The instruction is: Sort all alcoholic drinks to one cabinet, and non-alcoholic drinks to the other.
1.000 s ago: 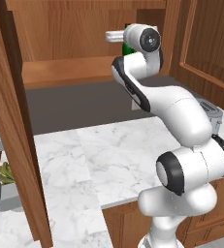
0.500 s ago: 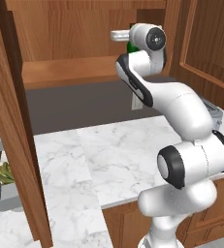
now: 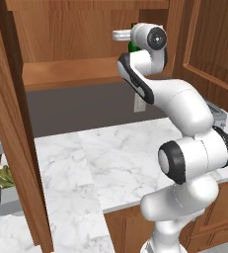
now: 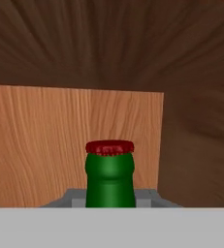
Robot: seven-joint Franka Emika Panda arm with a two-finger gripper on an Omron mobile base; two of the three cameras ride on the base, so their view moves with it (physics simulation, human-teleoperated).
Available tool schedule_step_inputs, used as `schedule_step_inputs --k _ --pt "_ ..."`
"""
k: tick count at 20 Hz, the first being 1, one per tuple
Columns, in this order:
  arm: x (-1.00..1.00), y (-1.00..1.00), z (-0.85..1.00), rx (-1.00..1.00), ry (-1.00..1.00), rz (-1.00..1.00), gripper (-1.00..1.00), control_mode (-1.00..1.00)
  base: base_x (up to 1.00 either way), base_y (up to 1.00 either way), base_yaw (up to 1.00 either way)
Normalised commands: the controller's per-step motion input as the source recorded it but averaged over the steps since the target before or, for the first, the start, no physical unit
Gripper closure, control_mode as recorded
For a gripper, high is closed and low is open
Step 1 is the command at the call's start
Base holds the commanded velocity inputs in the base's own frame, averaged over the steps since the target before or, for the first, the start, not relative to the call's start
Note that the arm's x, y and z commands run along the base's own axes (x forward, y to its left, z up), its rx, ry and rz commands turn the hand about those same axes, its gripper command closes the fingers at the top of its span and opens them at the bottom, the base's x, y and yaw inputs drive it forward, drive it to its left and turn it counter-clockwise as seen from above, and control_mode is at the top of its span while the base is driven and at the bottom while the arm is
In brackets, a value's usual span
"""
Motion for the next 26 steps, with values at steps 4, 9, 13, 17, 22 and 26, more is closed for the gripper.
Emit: schedule_step_inputs --k 4,9,13,17,22,26 --pt "0.17 -0.04 0.0 0.0 0.0 0.0 1.0 -1.0 0.0 0.0 0.0" --pt "0.03 -0.1 -0.03 0.0 -0.01 0.0 1.0 -1.0 0.0 0.0 0.0" --pt "0.0 -0.12 -0.19 0.01 -0.01 0.0 1.0 -1.0 0.0 0.0 0.0" --pt "0.0 -0.14 -0.26 0.06 0.0 0.0 1.0 -1.0 0.0 0.0 0.0" --pt "0.0 -0.08 -0.21 0.08 -0.04 0.03 1.0 -1.0 0.0 0.0 0.0" --pt "0.1 0.0 -0.04 0.09 -0.07 0.04 1.0 -1.0 0.0 0.0 0.0"
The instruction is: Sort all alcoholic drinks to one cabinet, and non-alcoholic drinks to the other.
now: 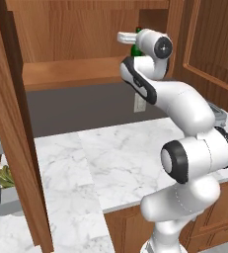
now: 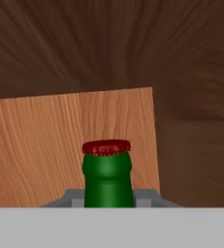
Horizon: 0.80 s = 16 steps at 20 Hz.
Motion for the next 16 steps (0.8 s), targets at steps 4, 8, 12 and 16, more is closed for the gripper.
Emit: schedule_step_inputs --k 4,8,12,16 --pt "0.16 0.0 0.0 0.07 -0.02 0.02 1.0 -1.0 0.0 0.0 0.0" --pt "0.17 0.0 -0.06 0.02 0.0 0.0 1.0 -1.0 0.0 0.0 0.0" --pt "0.26 0.0 -0.1 0.0 0.0 0.0 1.0 -1.0 0.0 0.0 0.0" --pt "0.31 0.08 -0.2 0.0 0.0 0.0 -1.0 -1.0 0.0 0.0 0.0"
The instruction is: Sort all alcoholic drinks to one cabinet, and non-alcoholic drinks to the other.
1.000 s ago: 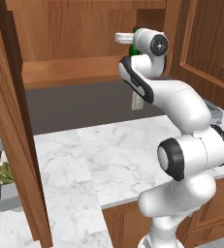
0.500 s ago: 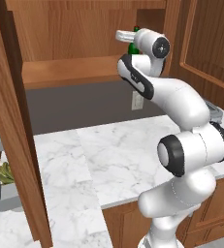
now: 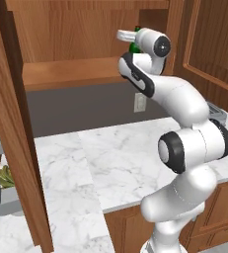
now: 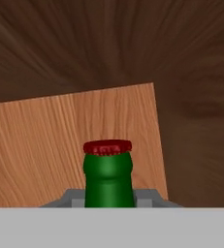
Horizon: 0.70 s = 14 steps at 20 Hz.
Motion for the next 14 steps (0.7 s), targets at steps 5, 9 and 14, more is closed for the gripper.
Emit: schedule_step_inputs --k 5,9,14 --pt "0.1 0.04 -0.12 0.0 0.0 0.0 -1.0 -1.0 0.0 0.0 0.0" --pt "0.0 0.0 -0.01 0.0 0.0 0.0 -1.0 -1.0 0.0 0.0 0.0" --pt "0.0 0.05 0.0 -0.01 0.0 0.0 -1.0 -1.0 0.0 0.0 0.0"
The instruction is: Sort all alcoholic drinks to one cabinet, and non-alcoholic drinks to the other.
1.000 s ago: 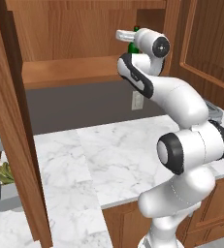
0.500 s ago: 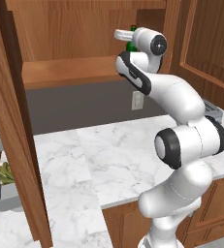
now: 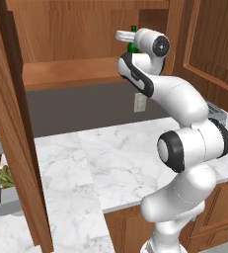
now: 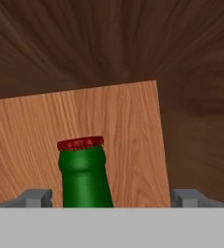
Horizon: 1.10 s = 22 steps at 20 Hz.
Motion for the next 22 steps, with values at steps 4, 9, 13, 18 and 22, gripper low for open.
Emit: schedule_step_inputs --k 4,9,13,18,22 --pt "-0.23 0.03 0.0 -0.03 0.0 0.0 -1.0 -1.0 0.0 0.0 0.0" --pt "-0.46 0.01 0.0 -0.04 0.0 -0.03 -1.0 -1.0 0.0 0.0 0.0" --pt "-0.62 0.0 0.02 -0.03 0.0 -0.03 -1.0 -1.0 0.0 0.0 0.0" --pt "-0.69 0.02 0.08 -0.01 0.0 0.0 -1.0 -1.0 0.0 0.0 0.0" --pt "-0.83 0.02 0.05 0.0 0.02 0.0 -1.0 -1.0 0.0 0.0 0.0"
